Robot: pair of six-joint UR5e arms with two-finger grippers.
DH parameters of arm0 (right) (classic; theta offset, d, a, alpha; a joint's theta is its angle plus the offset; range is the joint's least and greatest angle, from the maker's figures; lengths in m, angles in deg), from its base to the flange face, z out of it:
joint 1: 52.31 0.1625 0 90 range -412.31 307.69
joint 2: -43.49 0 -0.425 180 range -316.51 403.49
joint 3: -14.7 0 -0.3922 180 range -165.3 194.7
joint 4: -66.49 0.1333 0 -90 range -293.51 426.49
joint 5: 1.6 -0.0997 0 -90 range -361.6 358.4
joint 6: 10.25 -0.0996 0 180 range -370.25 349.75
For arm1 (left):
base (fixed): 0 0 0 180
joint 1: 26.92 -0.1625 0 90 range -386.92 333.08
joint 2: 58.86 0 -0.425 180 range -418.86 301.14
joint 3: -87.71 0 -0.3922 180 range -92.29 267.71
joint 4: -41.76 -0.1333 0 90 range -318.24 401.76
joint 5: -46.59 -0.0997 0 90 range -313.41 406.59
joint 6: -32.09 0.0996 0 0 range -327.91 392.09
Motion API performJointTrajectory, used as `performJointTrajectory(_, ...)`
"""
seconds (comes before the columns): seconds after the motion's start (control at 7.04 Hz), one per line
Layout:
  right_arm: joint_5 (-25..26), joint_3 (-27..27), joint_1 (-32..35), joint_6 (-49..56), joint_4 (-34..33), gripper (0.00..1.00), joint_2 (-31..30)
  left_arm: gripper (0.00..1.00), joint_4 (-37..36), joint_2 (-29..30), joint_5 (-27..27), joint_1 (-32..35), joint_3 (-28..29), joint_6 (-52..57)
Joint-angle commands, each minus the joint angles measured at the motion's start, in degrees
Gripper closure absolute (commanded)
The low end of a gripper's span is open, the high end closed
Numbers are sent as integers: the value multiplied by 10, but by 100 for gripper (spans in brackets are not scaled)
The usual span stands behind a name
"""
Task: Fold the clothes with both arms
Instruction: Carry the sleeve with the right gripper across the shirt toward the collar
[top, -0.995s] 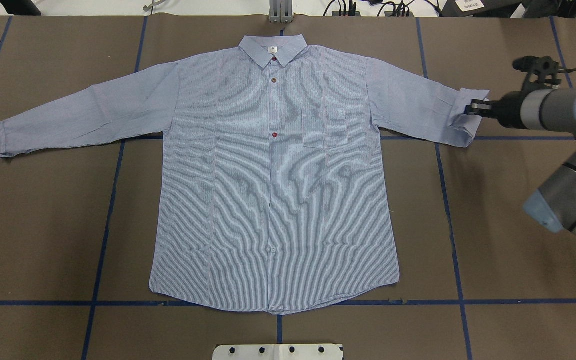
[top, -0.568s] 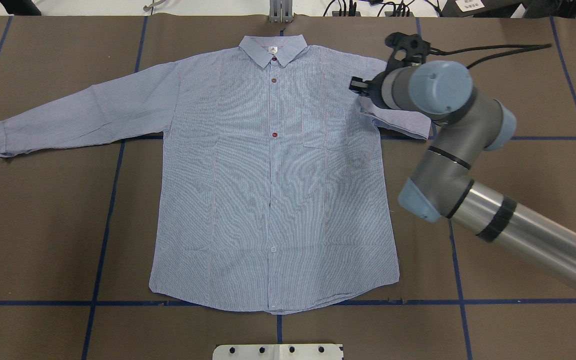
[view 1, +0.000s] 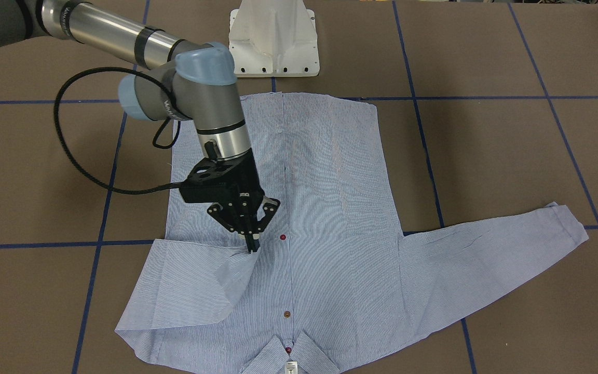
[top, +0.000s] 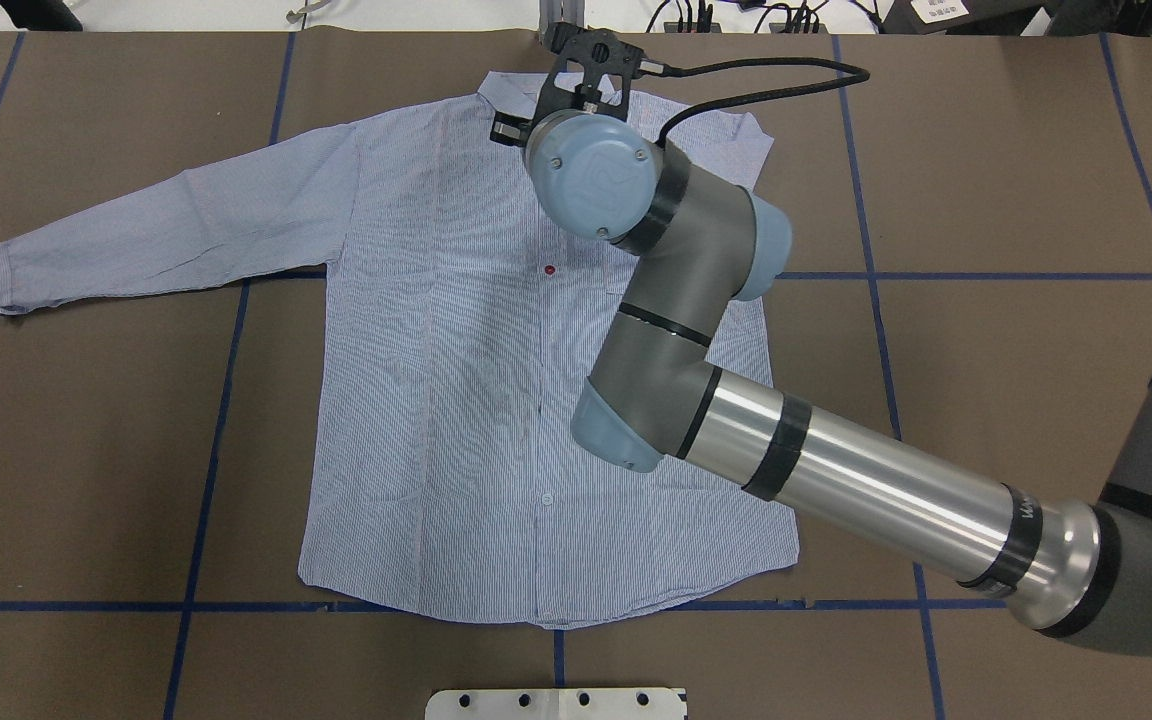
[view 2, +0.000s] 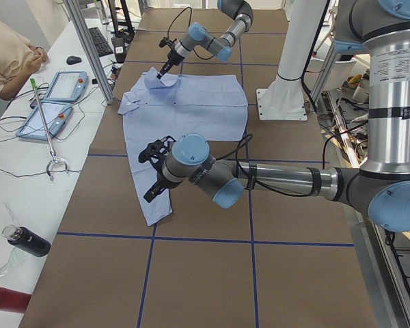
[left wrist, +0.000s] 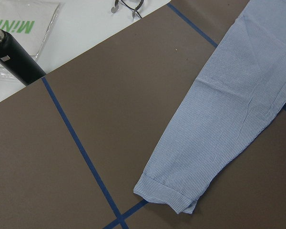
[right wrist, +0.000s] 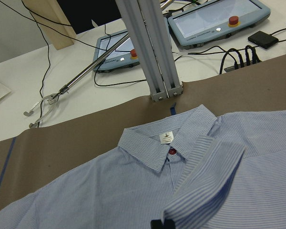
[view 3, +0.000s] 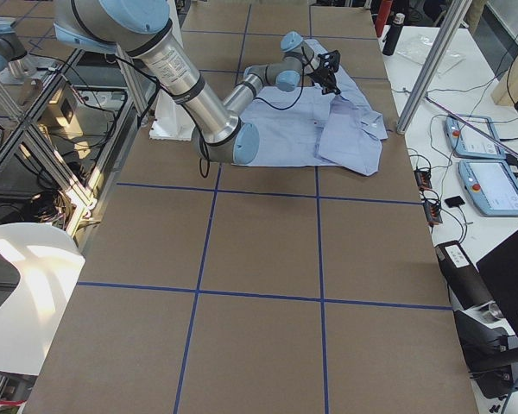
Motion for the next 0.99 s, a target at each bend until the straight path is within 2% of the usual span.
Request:
performJointTrajectory(0.0, 37, 50, -29, 9, -22, 100, 62, 0, 0, 0, 1, 0, 5, 0)
performJointTrajectory(0.14, 39, 99, -37, 11, -36, 100, 107, 0, 0, 0, 1, 0, 5, 0)
performJointTrajectory(0.28, 42, 127, -55, 10, -36, 100, 124, 0, 0, 0, 1, 0, 5, 0)
performJointTrajectory(0.43, 53, 143, -70, 10, -36, 90, 125, 0, 2, 0, 1, 0, 5, 0)
performJointTrajectory(0.57, 62, 159, -80, 13, -38, 1, 129, 0, 2, 0, 1, 0, 5, 0)
performJointTrajectory(0.85, 59, 169, -78, 8, -106, 0, 177, 0, 2, 0, 2, 0, 5, 0)
